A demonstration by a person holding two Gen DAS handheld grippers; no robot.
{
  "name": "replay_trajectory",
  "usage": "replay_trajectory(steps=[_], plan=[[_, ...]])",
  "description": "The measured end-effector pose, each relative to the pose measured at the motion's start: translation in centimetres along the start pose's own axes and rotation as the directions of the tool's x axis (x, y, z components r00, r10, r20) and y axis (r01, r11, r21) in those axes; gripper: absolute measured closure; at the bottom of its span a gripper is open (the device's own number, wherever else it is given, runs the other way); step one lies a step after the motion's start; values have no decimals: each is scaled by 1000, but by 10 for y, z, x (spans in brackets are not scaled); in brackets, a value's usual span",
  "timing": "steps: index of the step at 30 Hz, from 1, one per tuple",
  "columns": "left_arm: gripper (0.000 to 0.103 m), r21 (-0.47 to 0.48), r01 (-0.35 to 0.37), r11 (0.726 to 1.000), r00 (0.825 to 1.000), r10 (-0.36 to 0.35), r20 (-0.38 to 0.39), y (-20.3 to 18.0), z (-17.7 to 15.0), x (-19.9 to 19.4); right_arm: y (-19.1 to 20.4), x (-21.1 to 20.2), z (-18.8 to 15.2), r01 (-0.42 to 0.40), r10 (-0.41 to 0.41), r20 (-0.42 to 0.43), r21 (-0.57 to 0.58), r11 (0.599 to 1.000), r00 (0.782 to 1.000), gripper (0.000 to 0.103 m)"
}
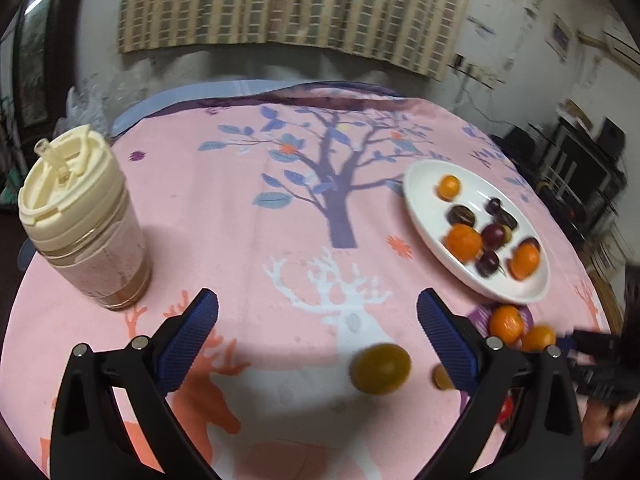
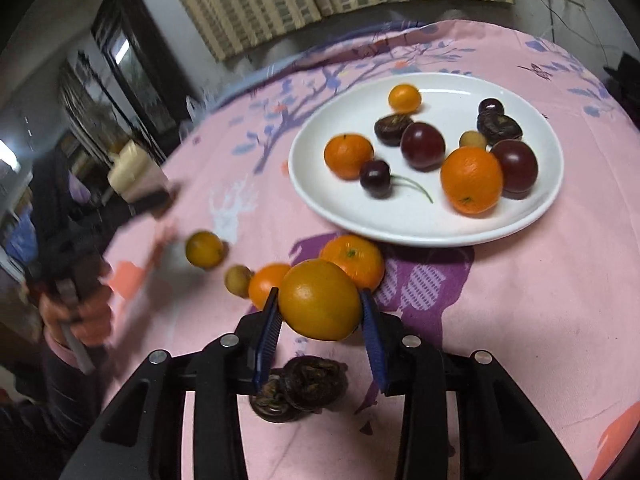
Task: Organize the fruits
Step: 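Grasp a large orange with the right tool while the left tool grasps a round yellow fruit, then lower both fruits into the white plate and open both tools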
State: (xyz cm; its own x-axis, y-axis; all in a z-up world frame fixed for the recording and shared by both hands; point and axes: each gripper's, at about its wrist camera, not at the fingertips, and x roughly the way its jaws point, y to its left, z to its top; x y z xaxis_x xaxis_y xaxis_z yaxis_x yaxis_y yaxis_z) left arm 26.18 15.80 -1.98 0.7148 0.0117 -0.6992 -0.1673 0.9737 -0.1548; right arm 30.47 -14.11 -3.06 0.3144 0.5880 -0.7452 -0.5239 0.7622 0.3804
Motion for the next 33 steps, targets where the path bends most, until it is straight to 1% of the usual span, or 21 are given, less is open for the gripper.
replay_trajectory(steps=[1,2,3,4,5,7,9,15,20,21,22,23,27,29,30,32,33], plan=[[15,35,13,999,1000,-13,1,-5,-4,-1,-3,-4,1,-13,13,13,16,1000,1000,64],[20,75,37,996,999,-37,-9,-12,-10,-1,-4,-6,1,-13,12,16,21,1000,1000,64],[29,103,66,992,998,-64,-26,-18,-14,1,-5,-6,1,-7,6,14,26,1000,1000,64],[34,131,97,987,995,-91,-52,-26,-19,5,-6,-5,0,-2,2,9,31,1000,1000,64],[37,156,109,982,993,-98,-73,-33,-23,9,-7,-4,0,3,-3,3,34,999,1000,64],[47,207,105,973,991,-86,-98,-45,-31,16,-7,-2,-2,14,-14,-6,33,999,1000,64],[49,231,105,967,990,-81,-113,-51,-35,20,-4,-2,-2,14,-14,-5,28,1000,1000,64],[52,225,92,970,987,-59,-148,-50,-39,31,-3,-5,-1,14,-14,6,18,1000,1000,64],[52,233,74,970,987,-38,-157,-48,-41,35,-3,-6,-1,19,-19,13,17,1000,1000,64],[54,231,73,970,986,-36,-161,-47,-42,36,-3,-6,-2,19,-19,14,16,1000,1000,64],[60,228,74,971,985,-36,-166,-47,-42,37,-4,-7,-2,17,-17,15,17,1000,1000,64],[62,223,83,971,983,-44,-176,-46,-42,39,-4,-7,-2,16,-17,17,18,1000,1000,64],[63,233,75,970,984,-34,-175,-48,-43,39,-2,-8,-2,26,-26,22,7,1000,999,64],[63,232,76,970,984,-36,-173,-50,-44,38,-1,-11,-1,27,-27,38,0,1000,999,64],[64,223,92,970,983,-53,-175,-51,-43,37,-1,-13,0,29,-29,54,0,1000,998,64],[64,213,109,971,985,-77,-151,-55,-39,29,-2,-21,3,45,-46,112,6,999,993,64],[64,206,126,970,985,-98,-139,-59,-35,25,-5,-26,6,55,-58,157,21,998,986,64]])
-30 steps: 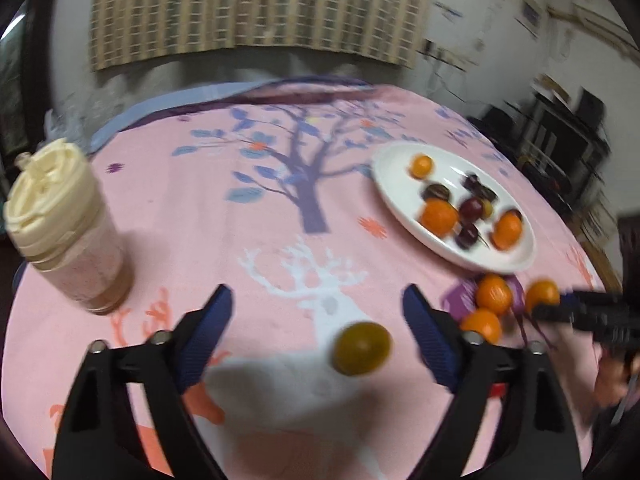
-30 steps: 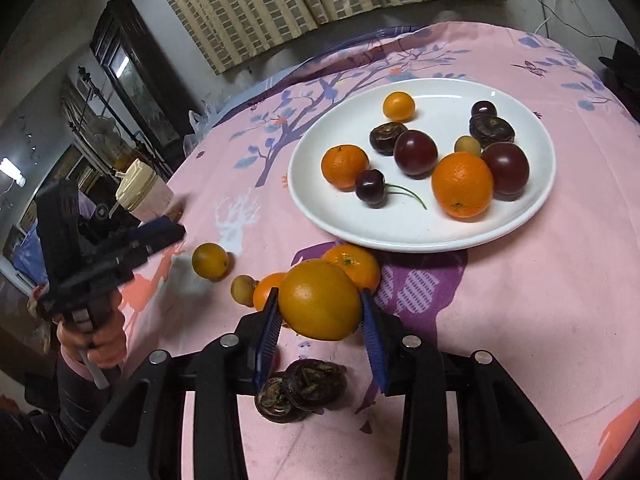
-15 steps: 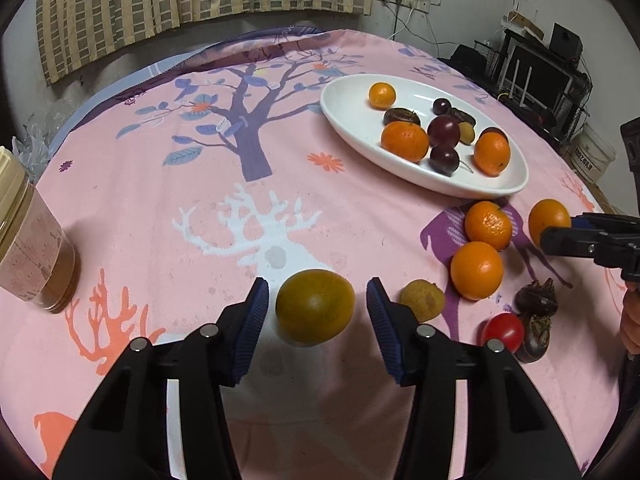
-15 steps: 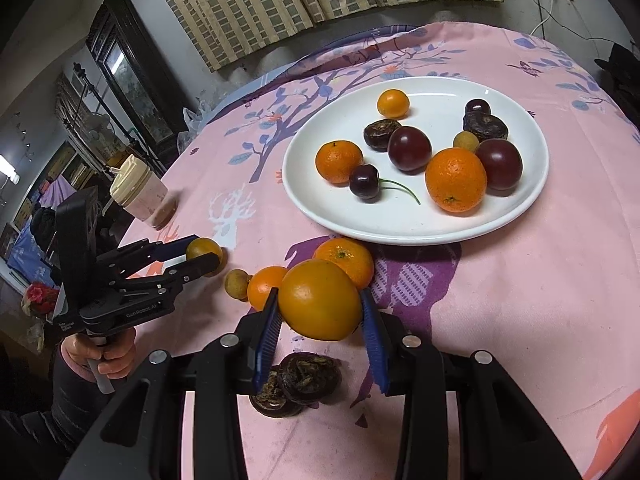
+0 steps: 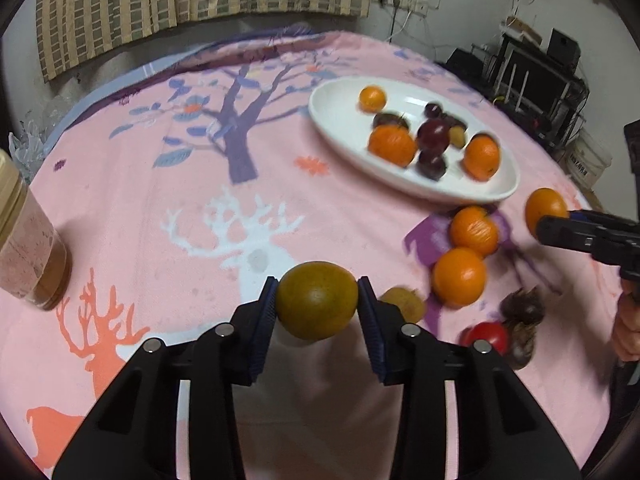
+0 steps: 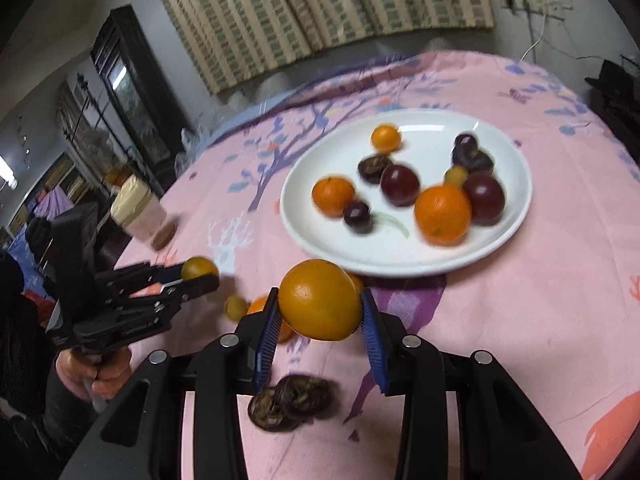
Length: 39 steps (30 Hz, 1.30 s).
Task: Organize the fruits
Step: 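Lower both fruits into the white plate and open both tools, then withdraw both open tools from the plate toward the remaining fruit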
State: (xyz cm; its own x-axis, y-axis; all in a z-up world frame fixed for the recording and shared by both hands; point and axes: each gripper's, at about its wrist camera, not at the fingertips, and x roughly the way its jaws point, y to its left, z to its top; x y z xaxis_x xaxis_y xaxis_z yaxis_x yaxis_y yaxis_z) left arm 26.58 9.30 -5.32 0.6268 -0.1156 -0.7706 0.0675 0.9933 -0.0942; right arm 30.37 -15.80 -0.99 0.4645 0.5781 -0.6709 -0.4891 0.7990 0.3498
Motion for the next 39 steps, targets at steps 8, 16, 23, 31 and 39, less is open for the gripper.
replay_trajectory(steps=[8,16,23,31,39], plan=[[64,15,58,998,994,-59,97,-42,81,6,-32,-1,35,145,-164,187,115,983,969,64],[64,-4,-3,1000,997,4,81,-59,147,63,-64,44,67,212,-230,141,136,968,963,64],[14,-19,-46,999,993,48,107,-62,147,64,-63,39,67,205,-224,156,129,970,962,41],[5,-44,-20,999,981,29,191,-47,91,-20,-27,0,42,164,-175,220,65,984,960,31],[5,-143,-14,990,978,43,203,-14,9,-48,-7,-6,-4,61,-72,120,93,994,990,31]])
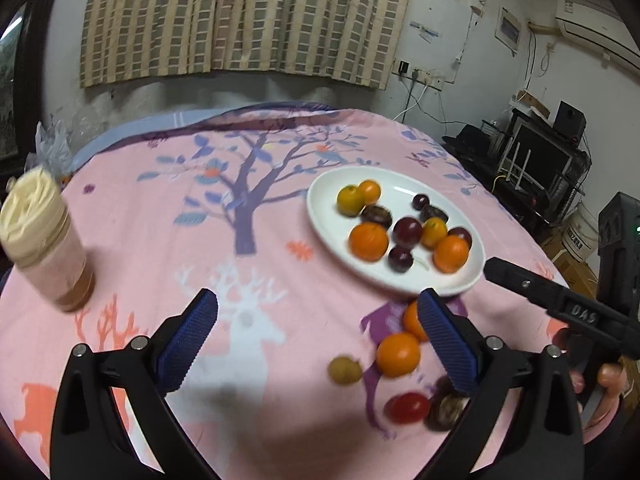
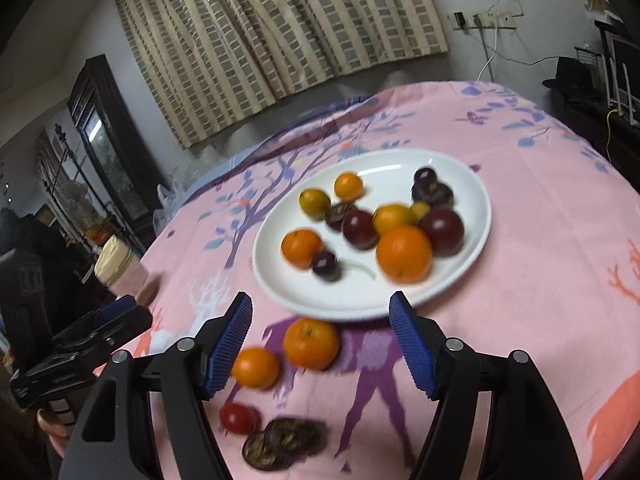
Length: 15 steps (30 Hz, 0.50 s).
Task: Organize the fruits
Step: 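Withdraw both open tools from the plate toward the remaining fruit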
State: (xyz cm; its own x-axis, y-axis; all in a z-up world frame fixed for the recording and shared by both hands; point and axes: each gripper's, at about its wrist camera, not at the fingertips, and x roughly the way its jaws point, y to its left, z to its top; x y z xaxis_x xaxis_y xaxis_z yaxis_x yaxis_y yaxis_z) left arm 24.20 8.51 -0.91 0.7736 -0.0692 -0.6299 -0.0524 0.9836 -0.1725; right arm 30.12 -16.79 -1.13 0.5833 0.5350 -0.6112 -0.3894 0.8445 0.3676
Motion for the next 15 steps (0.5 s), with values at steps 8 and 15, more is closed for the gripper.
replay_trajectory(steps=[8,15], plan=[[5,-73,-78,994,996,76,-37,33,-17,-1,8,-5,-23,13,-15,-48,-40,999,999,31],[5,-155,-90,984,994,78,-82,47,-22,5,8,-1,-28,3,-9,-95,-63,998,995,33]])
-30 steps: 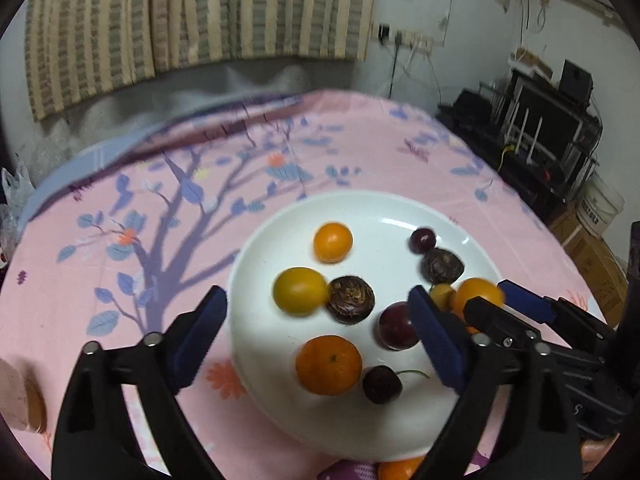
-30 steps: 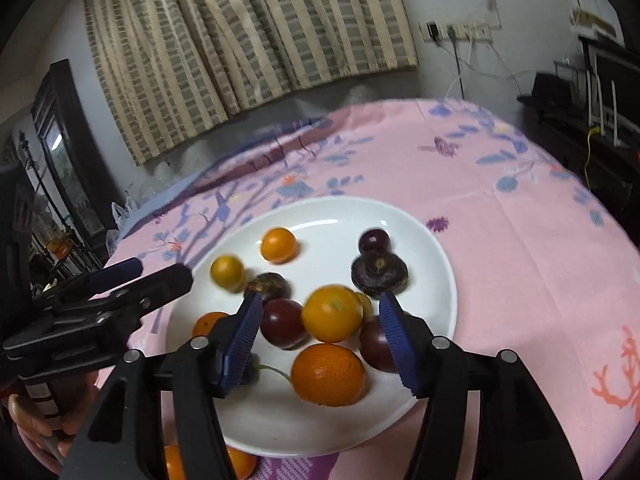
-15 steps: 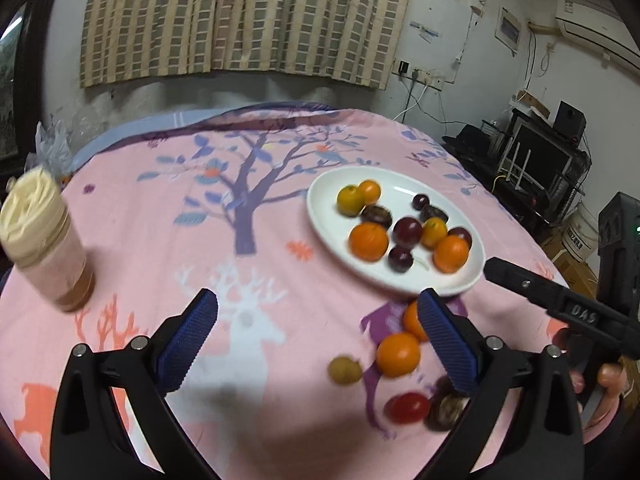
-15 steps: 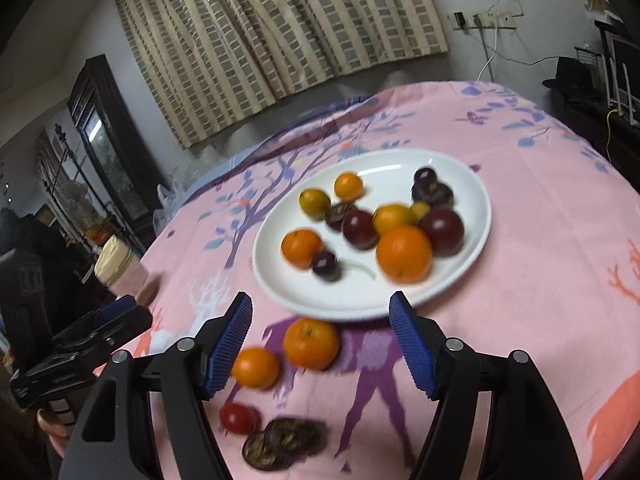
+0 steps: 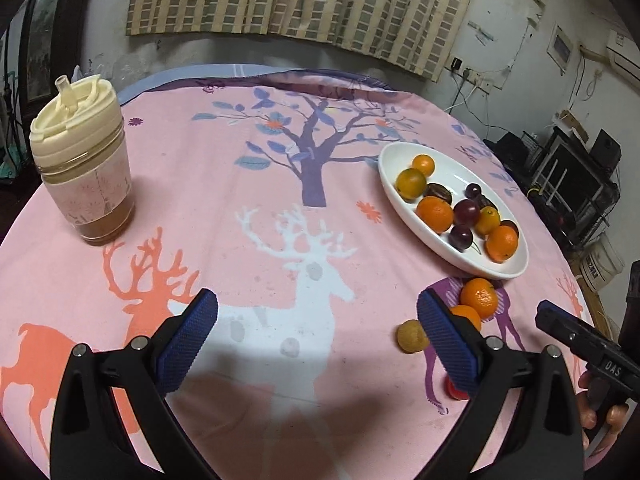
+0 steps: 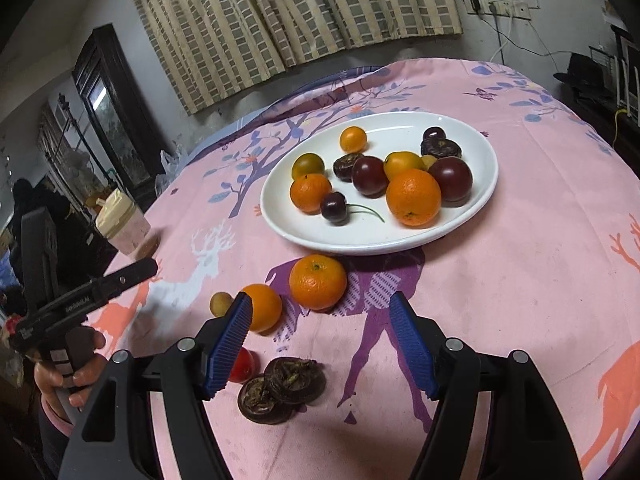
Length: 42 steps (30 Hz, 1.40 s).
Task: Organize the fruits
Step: 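Withdraw both open tools from the plate toward the remaining fruit, then grasp a brown mangosteen with the right tool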
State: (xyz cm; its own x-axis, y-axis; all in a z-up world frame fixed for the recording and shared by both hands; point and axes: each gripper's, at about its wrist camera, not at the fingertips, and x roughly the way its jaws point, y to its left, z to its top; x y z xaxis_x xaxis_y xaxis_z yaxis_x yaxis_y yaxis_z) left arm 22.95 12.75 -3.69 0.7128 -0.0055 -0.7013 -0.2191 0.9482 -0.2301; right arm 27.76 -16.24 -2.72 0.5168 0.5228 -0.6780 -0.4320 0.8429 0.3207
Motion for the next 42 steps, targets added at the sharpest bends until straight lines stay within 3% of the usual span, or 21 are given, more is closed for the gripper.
replay_trajectory(steps=[9,14,17,23,26,29,31,32,34,36,37,38,40,42], plan=[[5,2,-26,1000,1000,26,-17,0,-2,3,21,12,-18,-35,21,-129,-102,994,991,42],[5,7,-30,1000,999,30,-16,-1,-3,3,18,20,-24,-65,51,-193,-67,996,980,54],[5,17,-37,999,999,37,-10,-2,-2,2,8,26,-26,-117,116,-236,11,993,965,59],[5,43,-35,998,999,36,-10,-8,-2,2,1,25,-26,-147,159,-229,70,987,960,63],[5,82,7,997,1000,-5,-20,-16,-5,2,-6,15,-19,-148,163,-160,103,984,974,64],[5,186,169,968,984,-156,-81,-39,-15,-1,-17,6,-14,-144,158,-101,139,980,982,64],[6,270,226,936,972,-200,-119,-57,-26,-1,-23,4,-13,-156,172,-91,164,974,981,64],[9,330,234,914,970,-200,-135,-71,-34,0,-24,5,-13,-169,187,-93,176,970,978,64],[24,405,237,883,969,-186,-162,-87,-46,3,-27,6,-13,-209,232,-96,203,957,968,64],[28,435,242,867,966,-175,-189,-94,-54,8,-24,6,-14,-133,151,-99,165,977,984,63],[28,444,241,863,966,-169,-196,-97,-56,11,-18,8,-14,-43,55,-105,109,993,993,63],[28,447,239,862,966,-165,-198,-99,-58,12,-18,9,-15,-36,48,-112,105,994,993,64],[28,438,240,866,965,-166,-201,-98,-58,13,-25,13,-16,-127,152,-134,179,976,979,65],[28,425,239,873,966,-167,-199,-95,-56,13,-27,15,-17,-93,120,-145,179,979,982,65]])
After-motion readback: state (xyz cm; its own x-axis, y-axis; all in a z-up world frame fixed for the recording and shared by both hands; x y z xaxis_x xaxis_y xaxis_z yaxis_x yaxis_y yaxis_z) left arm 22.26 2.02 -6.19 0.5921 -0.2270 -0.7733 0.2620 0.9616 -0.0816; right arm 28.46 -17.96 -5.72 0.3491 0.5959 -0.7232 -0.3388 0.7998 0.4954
